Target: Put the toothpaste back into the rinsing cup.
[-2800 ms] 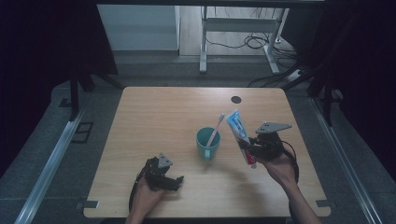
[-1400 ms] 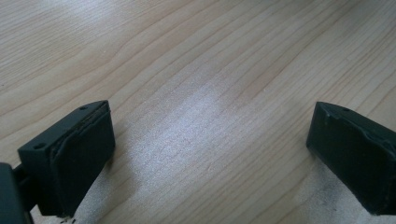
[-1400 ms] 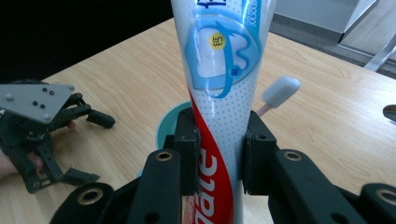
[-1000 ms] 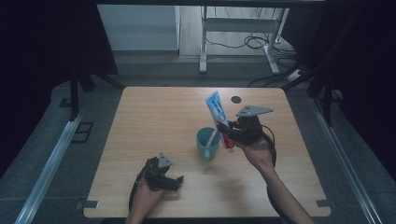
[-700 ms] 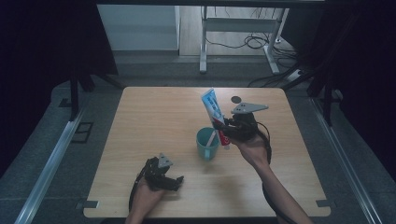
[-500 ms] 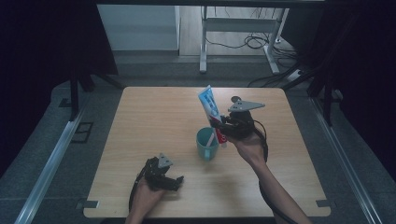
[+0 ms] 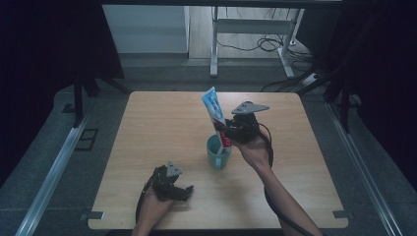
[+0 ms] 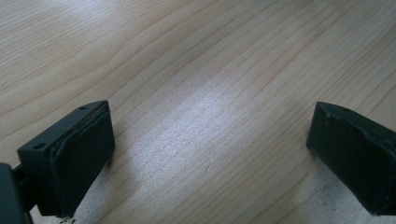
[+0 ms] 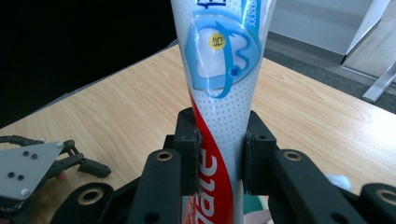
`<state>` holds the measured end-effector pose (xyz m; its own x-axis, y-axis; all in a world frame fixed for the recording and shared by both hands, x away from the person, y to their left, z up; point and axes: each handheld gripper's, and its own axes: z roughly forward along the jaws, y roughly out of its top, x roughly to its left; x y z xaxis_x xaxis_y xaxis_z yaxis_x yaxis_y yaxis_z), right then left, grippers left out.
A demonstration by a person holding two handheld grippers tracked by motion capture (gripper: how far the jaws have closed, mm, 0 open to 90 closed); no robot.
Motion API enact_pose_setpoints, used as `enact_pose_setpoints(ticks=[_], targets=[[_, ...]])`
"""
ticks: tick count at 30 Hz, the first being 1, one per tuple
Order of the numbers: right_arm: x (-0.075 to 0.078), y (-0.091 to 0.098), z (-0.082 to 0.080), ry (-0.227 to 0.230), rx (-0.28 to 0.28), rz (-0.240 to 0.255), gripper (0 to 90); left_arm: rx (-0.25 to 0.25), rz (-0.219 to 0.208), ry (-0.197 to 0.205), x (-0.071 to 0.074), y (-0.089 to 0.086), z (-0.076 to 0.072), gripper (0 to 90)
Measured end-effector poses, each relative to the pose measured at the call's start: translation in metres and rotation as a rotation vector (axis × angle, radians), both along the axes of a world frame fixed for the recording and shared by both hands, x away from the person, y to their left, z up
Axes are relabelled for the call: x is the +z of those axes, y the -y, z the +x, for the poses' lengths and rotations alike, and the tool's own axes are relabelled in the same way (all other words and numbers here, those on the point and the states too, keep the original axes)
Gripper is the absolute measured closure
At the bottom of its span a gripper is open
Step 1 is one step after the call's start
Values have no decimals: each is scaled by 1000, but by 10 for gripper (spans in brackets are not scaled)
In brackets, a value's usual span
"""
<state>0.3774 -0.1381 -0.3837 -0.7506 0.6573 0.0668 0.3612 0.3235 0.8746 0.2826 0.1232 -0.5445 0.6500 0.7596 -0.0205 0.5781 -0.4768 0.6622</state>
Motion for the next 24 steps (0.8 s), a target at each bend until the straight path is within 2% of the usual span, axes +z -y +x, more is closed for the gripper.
enact_pose_setpoints(ticks=[7,24], targets=[[-4,-6,3,4,0,-3,716,-1,1,0,0,0,0,10],[-29,-15,5,-6,8,-18,716,0,1,-1,0,0,0,10]])
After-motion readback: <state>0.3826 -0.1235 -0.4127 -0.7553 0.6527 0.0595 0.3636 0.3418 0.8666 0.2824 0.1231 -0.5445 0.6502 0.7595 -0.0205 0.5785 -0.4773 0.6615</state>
